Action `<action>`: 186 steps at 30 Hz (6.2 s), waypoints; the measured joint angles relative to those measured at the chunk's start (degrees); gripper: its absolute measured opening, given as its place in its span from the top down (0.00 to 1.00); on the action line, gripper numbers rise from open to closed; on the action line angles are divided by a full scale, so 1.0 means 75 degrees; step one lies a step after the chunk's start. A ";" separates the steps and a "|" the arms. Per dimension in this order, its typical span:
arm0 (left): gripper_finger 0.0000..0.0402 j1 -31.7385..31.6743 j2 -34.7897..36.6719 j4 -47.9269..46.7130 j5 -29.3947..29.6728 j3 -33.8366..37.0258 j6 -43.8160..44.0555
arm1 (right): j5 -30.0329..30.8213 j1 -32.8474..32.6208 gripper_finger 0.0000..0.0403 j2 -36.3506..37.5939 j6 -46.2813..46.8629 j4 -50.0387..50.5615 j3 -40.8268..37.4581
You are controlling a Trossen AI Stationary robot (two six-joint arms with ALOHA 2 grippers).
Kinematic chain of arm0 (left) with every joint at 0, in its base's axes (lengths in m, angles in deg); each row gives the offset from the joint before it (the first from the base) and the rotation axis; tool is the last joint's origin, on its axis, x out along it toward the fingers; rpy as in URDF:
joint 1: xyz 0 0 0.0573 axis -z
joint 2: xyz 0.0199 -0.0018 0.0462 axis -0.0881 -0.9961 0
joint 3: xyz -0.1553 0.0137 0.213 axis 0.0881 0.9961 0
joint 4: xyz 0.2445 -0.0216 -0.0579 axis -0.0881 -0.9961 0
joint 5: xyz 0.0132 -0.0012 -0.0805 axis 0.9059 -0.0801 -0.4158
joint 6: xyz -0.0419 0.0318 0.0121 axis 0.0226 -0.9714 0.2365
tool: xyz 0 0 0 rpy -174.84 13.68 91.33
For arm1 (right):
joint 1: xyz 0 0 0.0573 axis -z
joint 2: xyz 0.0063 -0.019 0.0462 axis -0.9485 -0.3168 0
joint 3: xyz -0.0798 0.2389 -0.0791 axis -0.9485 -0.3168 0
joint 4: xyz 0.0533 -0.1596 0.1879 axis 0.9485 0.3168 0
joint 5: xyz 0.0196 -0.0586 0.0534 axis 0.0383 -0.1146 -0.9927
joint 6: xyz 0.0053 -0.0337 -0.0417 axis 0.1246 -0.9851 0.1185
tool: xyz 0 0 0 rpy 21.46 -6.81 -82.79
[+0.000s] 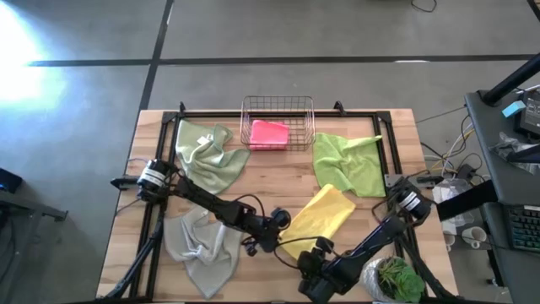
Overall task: Fold microfiber towels
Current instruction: Fold the yellow microfiber cloth, then stack the folded yellow microfiber cloth on top of the pink microfiber cloth in the wire basket
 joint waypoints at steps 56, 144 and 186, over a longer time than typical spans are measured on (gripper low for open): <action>0.98 -0.0077 -0.0317 0.0400 0.0131 0.0024 0.0015 | -0.0665 0.0120 0.77 -0.0091 0.0503 -0.0276 0.0003; 1.00 0.0685 0.2273 -0.2330 0.1152 -0.0240 0.0857 | -0.1616 0.0217 0.96 0.0299 0.7601 0.5937 0.1212; 0.75 -0.0166 0.1193 0.1948 0.0915 -0.0254 0.5460 | 0.2388 0.0216 0.68 0.4309 0.3969 0.6921 0.1209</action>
